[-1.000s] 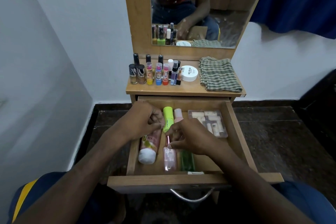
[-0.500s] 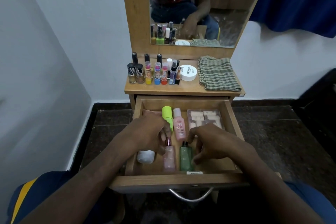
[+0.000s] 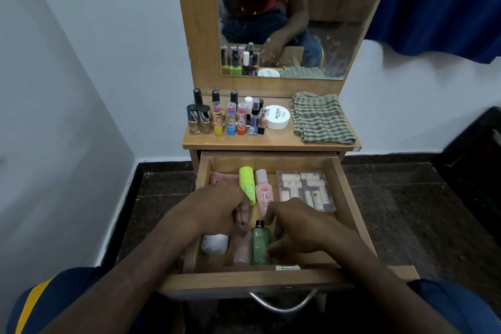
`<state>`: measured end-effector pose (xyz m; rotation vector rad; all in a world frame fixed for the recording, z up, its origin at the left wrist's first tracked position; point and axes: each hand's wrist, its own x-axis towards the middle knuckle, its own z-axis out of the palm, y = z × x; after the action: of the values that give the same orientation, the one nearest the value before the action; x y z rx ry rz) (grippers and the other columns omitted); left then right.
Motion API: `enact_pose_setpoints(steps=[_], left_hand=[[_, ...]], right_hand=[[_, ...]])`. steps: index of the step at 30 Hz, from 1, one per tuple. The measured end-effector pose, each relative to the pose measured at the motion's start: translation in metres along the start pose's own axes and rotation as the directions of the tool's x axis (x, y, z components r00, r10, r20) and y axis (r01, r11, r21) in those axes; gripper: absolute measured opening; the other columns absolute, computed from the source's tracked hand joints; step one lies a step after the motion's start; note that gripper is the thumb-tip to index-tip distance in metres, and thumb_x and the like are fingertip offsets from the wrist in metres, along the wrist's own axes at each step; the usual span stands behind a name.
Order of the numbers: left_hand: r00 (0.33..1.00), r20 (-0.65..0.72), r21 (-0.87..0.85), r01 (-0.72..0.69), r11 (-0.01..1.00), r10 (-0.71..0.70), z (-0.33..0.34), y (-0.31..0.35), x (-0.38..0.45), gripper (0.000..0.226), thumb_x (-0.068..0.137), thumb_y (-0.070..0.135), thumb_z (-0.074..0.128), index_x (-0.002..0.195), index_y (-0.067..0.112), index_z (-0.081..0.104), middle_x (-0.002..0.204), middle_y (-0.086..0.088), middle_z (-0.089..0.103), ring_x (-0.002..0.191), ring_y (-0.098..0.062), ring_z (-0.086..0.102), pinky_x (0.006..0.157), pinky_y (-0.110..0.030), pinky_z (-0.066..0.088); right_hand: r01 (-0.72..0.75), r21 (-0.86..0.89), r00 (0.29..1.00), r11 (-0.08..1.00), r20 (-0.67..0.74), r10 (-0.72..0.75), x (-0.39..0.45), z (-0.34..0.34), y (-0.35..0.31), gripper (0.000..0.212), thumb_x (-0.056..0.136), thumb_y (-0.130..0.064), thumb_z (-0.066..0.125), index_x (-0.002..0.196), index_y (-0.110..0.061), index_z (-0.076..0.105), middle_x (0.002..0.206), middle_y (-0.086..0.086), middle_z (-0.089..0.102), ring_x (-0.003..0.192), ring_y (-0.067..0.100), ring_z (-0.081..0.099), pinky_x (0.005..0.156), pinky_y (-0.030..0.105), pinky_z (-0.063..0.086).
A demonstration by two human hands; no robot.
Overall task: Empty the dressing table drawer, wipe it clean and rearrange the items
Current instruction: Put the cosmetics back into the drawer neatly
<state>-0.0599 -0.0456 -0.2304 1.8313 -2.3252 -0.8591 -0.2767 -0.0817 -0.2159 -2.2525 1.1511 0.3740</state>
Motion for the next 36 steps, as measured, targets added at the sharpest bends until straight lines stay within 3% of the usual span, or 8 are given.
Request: enact_pose_setpoints(steps=[3,6,9,13,18,24,29,36], left_hand=[[0.963,-0.250,0.176,-0.054,0.983,0.098,-0.013,0.008,0.001,0.019,0.092,0.051,0.073,0.091,0.033,0.068,0.083,0.019,0.065,0.076,0.000,0.064,0.061,-0.021,0.050],[0.802,-0.556,0.214,-0.116,0.970,0.218,-0.020,0.012,0.001,0.028,0.096,0.064,0.058,0.096,0.037,0.066,0.083,0.023,0.060,0.071,0.001,0.061,0.058,-0.024,0.051],[0.675,-0.691,0.179,-0.186,0.966,0.258,-0.025,0.007,0.004,0.023,0.099,0.054,0.062,0.100,0.032,0.070,0.091,0.018,0.067,0.080,0.003,0.056,0.062,-0.030,0.055],[0.599,-0.729,0.298,-0.159,0.941,0.332,-0.053,0.013,0.007,0.016,0.099,0.047,0.070,0.102,0.031,0.073,0.102,0.016,0.070,0.089,0.000,0.059,0.064,-0.028,0.056],[0.545,-0.838,0.040,0.079,0.996,-0.010,-0.145,-0.007,-0.004,0.008,0.097,0.050,0.071,0.104,0.046,0.073,0.090,0.029,0.065,0.073,0.007,0.058,0.058,-0.019,0.039],[0.620,-0.766,-0.035,0.220,0.975,-0.168,-0.168,-0.053,0.003,0.017,0.095,0.054,0.072,0.112,0.053,0.074,0.100,0.032,0.062,0.084,-0.002,0.062,0.062,-0.025,0.037],[0.585,-0.786,-0.088,0.214,0.973,-0.200,-0.162,-0.052,0.014,0.015,0.092,0.053,0.076,0.105,0.046,0.080,0.097,0.023,0.068,0.080,-0.004,0.062,0.058,-0.021,0.035],[0.619,-0.757,-0.157,0.136,0.978,-0.208,-0.162,-0.063,0.023,0.013,0.091,0.038,0.082,0.103,0.033,0.084,0.097,0.010,0.080,0.079,-0.001,0.068,0.074,-0.027,0.059]], right_hand=[[0.067,-0.021,0.974,0.998,-0.216,-0.070,0.000,-0.010,0.006,0.018,0.090,-0.034,0.081,0.100,-0.023,0.072,0.088,-0.005,0.072,0.076,0.006,0.069,0.073,0.031,0.060],[0.184,0.055,0.848,0.981,-0.513,-0.131,0.005,-0.019,0.011,0.021,0.091,-0.031,0.081,0.079,-0.029,0.064,0.067,-0.008,0.070,0.064,0.005,0.068,0.062,0.029,0.057],[0.286,0.047,0.728,0.957,-0.661,-0.185,0.010,-0.020,0.008,0.017,0.089,-0.026,0.083,0.083,-0.028,0.067,0.071,-0.013,0.068,0.070,0.003,0.067,0.059,0.022,0.054],[0.357,0.028,0.615,0.934,-0.760,-0.213,0.008,-0.030,-0.001,0.011,0.089,-0.017,0.082,0.092,-0.023,0.073,0.079,-0.014,0.070,0.076,0.002,0.067,0.066,0.018,0.056],[0.419,0.011,0.501,0.908,-0.837,-0.221,0.019,-0.103,-0.041,0.013,0.093,-0.023,0.078,0.106,-0.027,0.079,0.090,-0.017,0.073,0.085,-0.003,0.066,0.070,0.007,0.046],[0.353,-0.129,0.581,0.927,-0.746,-0.326,0.071,-0.176,-0.080,0.019,0.094,-0.032,0.077,0.113,-0.032,0.081,0.101,-0.018,0.075,0.084,-0.007,0.060,0.079,0.021,0.045],[0.349,-0.207,0.705,0.914,-0.585,-0.401,0.099,-0.189,-0.085,0.016,0.091,-0.045,0.077,0.107,-0.045,0.081,0.095,-0.021,0.079,0.080,-0.005,0.070,0.073,0.031,0.063],[0.360,-0.262,0.734,0.896,-0.514,-0.445,0.117,-0.190,-0.090,0.017,0.091,-0.039,0.080,0.107,-0.040,0.082,0.093,-0.016,0.079,0.070,-0.010,0.063,0.067,0.015,0.047]])
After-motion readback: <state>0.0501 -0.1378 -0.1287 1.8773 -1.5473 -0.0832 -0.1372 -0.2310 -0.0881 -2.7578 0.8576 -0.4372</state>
